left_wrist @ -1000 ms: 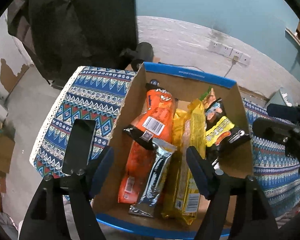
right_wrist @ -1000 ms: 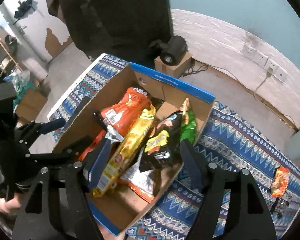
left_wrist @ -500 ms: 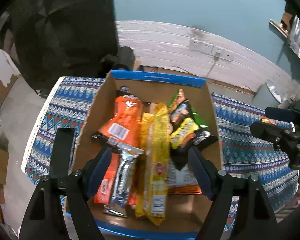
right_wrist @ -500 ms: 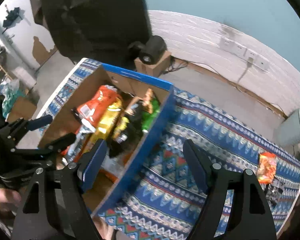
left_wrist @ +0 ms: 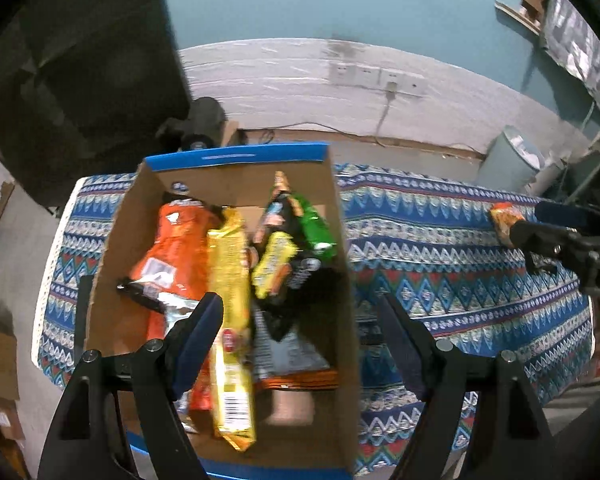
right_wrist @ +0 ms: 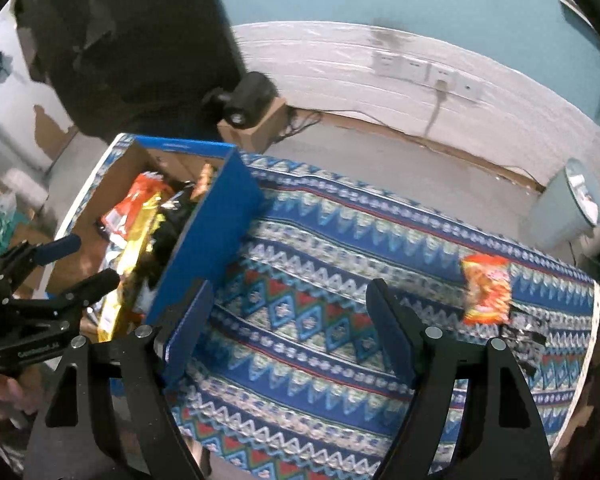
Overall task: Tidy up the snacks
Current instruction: 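Move both tools over the orange packet and black bag on the cloth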
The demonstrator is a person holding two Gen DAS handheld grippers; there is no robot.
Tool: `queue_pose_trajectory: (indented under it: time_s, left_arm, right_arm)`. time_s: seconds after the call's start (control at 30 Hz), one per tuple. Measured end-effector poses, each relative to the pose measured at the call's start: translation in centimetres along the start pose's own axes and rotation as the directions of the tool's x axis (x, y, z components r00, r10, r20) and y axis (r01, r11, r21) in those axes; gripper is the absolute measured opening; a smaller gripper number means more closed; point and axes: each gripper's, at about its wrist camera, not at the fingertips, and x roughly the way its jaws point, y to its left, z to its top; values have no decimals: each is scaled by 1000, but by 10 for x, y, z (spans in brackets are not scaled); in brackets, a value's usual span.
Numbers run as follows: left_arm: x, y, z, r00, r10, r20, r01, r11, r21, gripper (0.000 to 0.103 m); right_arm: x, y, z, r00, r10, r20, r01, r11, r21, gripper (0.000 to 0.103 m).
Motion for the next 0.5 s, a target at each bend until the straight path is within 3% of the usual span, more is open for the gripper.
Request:
queue_pose_trajectory:
  time_s: [0.5]
  left_arm:
    - [12,-80,9,999,-39,-29,43,989,138,80]
  right_arm:
    - [-28,-92,-33,997,-72,6,71,991,110,78]
